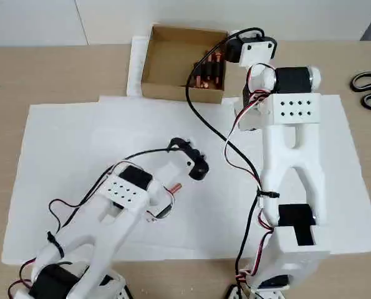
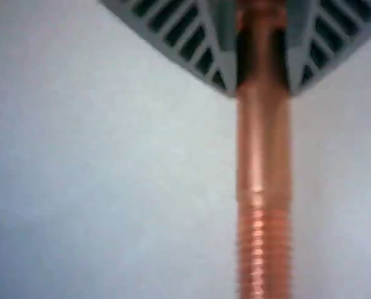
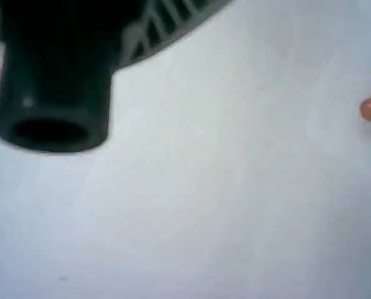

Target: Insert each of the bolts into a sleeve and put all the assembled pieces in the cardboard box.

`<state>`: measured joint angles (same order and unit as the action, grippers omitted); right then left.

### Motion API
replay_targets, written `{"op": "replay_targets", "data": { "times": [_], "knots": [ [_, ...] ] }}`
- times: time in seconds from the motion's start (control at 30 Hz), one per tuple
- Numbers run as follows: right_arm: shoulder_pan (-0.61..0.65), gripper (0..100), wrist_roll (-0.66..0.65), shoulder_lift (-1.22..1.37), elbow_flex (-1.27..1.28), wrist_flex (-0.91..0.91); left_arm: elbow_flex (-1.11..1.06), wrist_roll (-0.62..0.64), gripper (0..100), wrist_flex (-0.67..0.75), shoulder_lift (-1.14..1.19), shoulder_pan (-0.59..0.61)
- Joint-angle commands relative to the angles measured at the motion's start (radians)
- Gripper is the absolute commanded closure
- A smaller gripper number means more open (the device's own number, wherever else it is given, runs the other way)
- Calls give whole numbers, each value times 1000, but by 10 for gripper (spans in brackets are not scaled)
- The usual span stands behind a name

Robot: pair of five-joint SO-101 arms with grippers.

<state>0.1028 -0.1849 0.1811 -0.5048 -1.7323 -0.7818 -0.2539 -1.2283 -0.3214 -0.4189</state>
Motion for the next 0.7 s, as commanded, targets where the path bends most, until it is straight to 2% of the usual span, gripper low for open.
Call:
{"op": "replay_targets", "data": {
  "times": [0.0,0.2,0.33,0.47,0.57,0.67],
  "knots": [
    [-8,995,11,-65,0,-5,125,-48,994,-78,-11,14],
    [-8,995,9,-67,0,-5,255,-230,994,-130,-11,127],
    [-8,995,9,-67,0,-5,294,-408,994,-126,-9,226],
    [-8,995,11,-67,0,-5,331,-658,994,-126,-2,273],
    [-8,995,11,-67,0,-5,337,-879,994,-97,-2,269],
    [-8,995,9,-67,0,-5,332,-1040,994,-54,0,258]
  ]
}}
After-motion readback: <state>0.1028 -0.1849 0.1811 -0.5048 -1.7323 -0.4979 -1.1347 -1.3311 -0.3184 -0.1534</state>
